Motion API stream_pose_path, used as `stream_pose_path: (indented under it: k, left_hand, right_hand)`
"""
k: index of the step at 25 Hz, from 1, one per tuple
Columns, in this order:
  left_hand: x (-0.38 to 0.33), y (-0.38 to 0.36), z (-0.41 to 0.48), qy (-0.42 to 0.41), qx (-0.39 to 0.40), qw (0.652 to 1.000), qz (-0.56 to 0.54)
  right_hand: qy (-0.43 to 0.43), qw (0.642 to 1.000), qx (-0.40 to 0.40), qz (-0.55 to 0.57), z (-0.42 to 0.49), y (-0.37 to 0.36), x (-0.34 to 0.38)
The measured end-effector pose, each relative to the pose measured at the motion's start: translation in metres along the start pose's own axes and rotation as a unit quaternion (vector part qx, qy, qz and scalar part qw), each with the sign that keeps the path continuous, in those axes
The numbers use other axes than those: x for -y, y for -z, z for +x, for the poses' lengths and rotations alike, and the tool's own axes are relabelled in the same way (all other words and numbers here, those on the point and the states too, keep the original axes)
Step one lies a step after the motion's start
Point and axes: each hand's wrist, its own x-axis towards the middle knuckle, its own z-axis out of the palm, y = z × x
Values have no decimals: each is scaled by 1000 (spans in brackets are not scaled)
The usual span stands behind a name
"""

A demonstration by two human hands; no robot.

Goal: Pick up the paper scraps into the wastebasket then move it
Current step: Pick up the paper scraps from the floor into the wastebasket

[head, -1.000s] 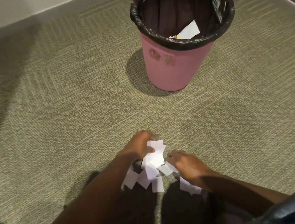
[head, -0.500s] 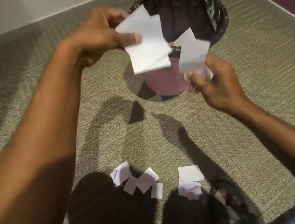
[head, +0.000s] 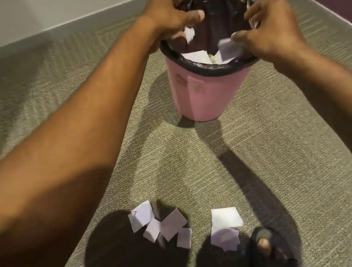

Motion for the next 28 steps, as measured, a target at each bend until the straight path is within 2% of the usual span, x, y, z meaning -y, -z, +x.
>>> stream_pose_path:
  k: [2, 4, 6, 7, 8, 10, 12, 14, 17, 20, 22, 24, 26, 28]
  left_hand:
    - [8, -4, -8, -26, -36, 999, 0]
    - [27, -7, -24, -49, -104, 993, 1]
    - [57, -15, -48, -48, -141, 989, 9]
    - [74, -21, -64, -39, -119, 992, 19]
    - [92, -28, -80, -25, -68, 997, 34]
    - [126, -47, -115, 1, 90, 993, 80]
    - [155, -67, -151, 9, 231, 960, 155]
    - [181, -82, -190, 1, 317, 920, 229]
    - [212, -90, -244, -28, 379, 843, 381]
    - [221, -94, -279, -41, 380, 794, 473]
    - [221, -104, -290, -70, 323, 796, 508]
    - [219, -113, -300, -106, 262, 807, 518]
    - [221, -118, -310, -91, 277, 793, 535]
    - [224, -121, -318, -97, 284, 774, 558]
  right_hand:
    - [34, 999, -30, 12, -10, 4, -5]
    - [93, 995, -15, 31, -29, 5, -13]
    - [144, 987, 68, 37, -58, -2, -27]
    - [153, 978, 139, 27, -76, -10, -36]
    - [151, 963, 221, 7, -96, -20, -48]
    - [144, 910, 381, -74, -142, -43, -79]
    - [166, 836, 489, -184, -187, -64, -111]
    - [203, 777, 539, -254, -219, -76, -136]
    - [261, 735, 543, -312, -249, -84, -153]
    - [224, 719, 540, -377, -273, -88, -153]
    - [210, 711, 520, -424, -289, -90, -151]
    - [242, 715, 474, -453, -298, -92, -153]
    - [264, 708, 432, -492, -300, -91, -157]
    - [297, 733, 371, -487, -304, -93, -164]
